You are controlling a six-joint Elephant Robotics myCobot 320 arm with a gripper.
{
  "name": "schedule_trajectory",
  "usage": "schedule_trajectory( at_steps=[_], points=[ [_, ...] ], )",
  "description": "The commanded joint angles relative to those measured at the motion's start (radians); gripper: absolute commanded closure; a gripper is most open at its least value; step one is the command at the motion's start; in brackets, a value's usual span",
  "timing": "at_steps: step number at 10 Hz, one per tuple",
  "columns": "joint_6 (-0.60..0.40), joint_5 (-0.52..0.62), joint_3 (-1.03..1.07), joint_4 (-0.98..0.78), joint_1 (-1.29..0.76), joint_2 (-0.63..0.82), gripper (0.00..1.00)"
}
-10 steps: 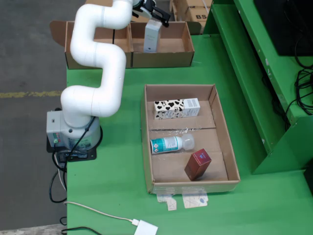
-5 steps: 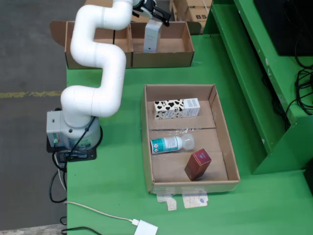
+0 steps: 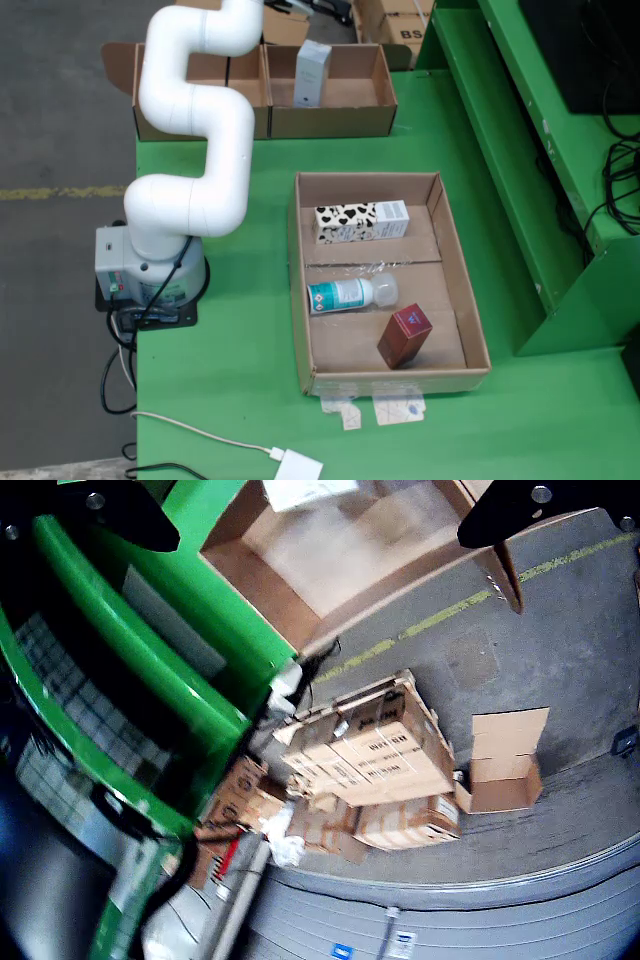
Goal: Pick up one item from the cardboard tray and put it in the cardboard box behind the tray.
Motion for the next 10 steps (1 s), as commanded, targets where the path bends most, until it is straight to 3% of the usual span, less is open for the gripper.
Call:
schedule_trajectory(
  at_steps=[1,6,7,9,10],
  points=[
    [-0.099,-0.034,0.028,0.223,0.044,0.080,0.00],
    [-0.157,-0.048,0.028,0.219,0.109,0.235,0.00],
    [-0.005,-0.222,0.028,-0.161,0.116,0.345,0.00],
    [0.212,-0.021,0.028,-0.616,-0.036,0.518,0.00],
    [0.229,0.019,0.028,-0.686,-0.094,0.548,0.00]
  ],
)
